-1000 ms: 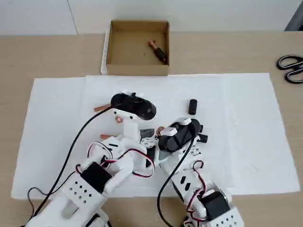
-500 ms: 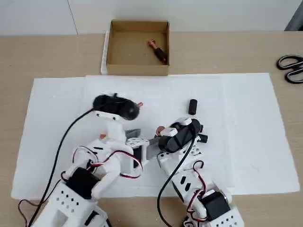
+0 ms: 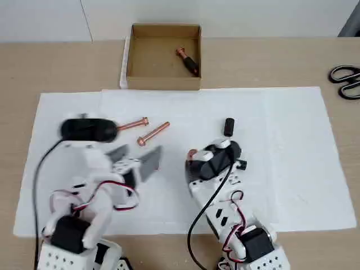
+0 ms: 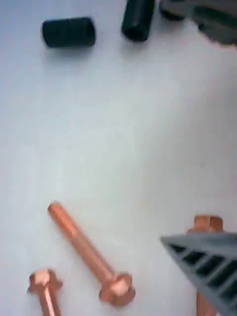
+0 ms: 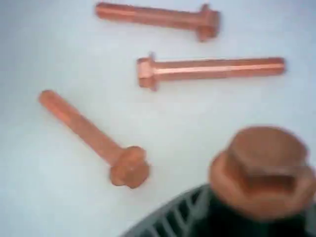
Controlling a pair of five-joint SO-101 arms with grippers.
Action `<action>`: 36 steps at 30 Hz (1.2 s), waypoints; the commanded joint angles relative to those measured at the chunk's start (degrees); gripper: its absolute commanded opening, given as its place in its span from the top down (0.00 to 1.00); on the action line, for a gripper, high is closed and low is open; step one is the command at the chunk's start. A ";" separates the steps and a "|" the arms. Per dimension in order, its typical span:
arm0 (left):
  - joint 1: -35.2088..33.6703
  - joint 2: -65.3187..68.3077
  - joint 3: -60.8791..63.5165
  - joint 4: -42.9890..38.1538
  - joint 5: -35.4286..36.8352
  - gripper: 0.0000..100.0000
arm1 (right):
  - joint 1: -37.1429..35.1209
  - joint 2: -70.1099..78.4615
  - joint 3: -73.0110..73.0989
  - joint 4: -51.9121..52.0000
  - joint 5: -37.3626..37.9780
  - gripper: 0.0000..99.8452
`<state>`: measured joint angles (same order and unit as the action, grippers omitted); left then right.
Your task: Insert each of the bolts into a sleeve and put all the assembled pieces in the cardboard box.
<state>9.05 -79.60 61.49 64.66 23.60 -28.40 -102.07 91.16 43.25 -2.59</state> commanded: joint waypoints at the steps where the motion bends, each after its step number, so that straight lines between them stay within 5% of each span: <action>1: -10.64 -2.81 -0.13 2.81 -0.44 0.72 | 4.62 0.22 -0.79 -1.19 0.09 1.00; 4: -19.96 -3.25 -0.13 4.22 -2.55 0.72 | 9.63 0.40 -0.79 -0.66 0.09 1.00; 11: -32.00 -3.25 -0.13 6.95 -25.14 0.72 | 18.15 3.91 -7.21 3.03 3.78 1.00; 20: -33.05 -3.25 -0.13 7.30 -25.32 0.72 | 18.51 40.13 -40.18 0.40 8.79 1.00; 29: -33.05 -3.34 -0.04 7.30 -25.32 0.72 | 18.24 82.86 -71.47 -20.97 8.44 1.00; 36: -33.14 -3.34 1.10 7.30 -25.41 0.72 | 16.31 108.00 -93.89 -27.91 8.44 1.00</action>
<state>-23.82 -82.24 62.55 71.52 -1.19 -10.90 -1.32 8.88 18.55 5.23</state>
